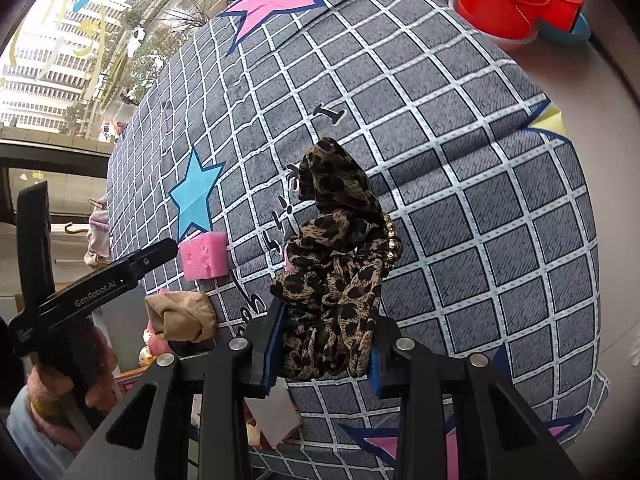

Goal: Organize soft objects
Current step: 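Lift the pink sponge and leopard scrunchie and carry both over the white box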

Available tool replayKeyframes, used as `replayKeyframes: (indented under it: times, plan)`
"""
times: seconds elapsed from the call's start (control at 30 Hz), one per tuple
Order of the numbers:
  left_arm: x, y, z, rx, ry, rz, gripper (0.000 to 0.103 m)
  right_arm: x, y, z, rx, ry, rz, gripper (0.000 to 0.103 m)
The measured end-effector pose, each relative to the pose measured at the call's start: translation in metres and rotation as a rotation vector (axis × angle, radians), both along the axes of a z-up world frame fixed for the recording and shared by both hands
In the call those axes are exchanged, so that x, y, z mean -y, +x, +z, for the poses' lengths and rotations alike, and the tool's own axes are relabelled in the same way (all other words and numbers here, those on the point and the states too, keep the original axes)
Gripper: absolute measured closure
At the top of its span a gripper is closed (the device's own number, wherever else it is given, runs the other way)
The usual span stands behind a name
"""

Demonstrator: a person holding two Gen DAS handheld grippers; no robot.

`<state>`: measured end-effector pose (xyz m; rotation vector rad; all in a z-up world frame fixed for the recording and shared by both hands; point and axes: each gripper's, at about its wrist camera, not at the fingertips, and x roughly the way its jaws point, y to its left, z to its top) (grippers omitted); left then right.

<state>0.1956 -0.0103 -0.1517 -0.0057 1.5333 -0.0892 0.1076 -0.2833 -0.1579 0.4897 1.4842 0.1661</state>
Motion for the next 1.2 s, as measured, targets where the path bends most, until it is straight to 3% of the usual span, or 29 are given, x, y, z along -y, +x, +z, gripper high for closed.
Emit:
replayKeyframes:
  times: [0.1, 0.4, 0.57, 0.63, 0.73, 0.83, 1.2]
  plan:
    - [0.001, 0.013, -0.018, -0.030, 0.049, 0.007, 0.025, 0.002, -0.003, -0.002, -0.011, 0.009, -0.004, 0.068]
    - [0.018, 0.024, -0.067, -0.103, 0.096, 0.000, 0.025, 0.008, -0.007, -0.005, -0.026, 0.014, -0.005, 0.068]
    - [0.015, 0.031, -0.086, -0.126, 0.102, 0.047, 0.023, 0.008, -0.007, -0.006, -0.029, 0.012, -0.003, 0.068]
    - [0.015, 0.031, -0.088, -0.124, 0.111, 0.042, 0.029, 0.007, -0.007, -0.005, -0.027, 0.008, -0.002, 0.068]
    - [0.023, 0.034, -0.084, -0.107, 0.145, 0.018, 0.031, 0.006, -0.007, -0.004, -0.021, -0.002, 0.005, 0.068]
    - [0.032, 0.026, -0.073, -0.085, 0.116, 0.023, 0.032, 0.004, -0.007, -0.002, -0.014, -0.008, 0.011, 0.068]
    - [0.057, 0.002, 0.009, 0.058, 0.040, -0.055, 0.032, -0.001, -0.008, 0.016, 0.019, -0.044, 0.019, 0.068]
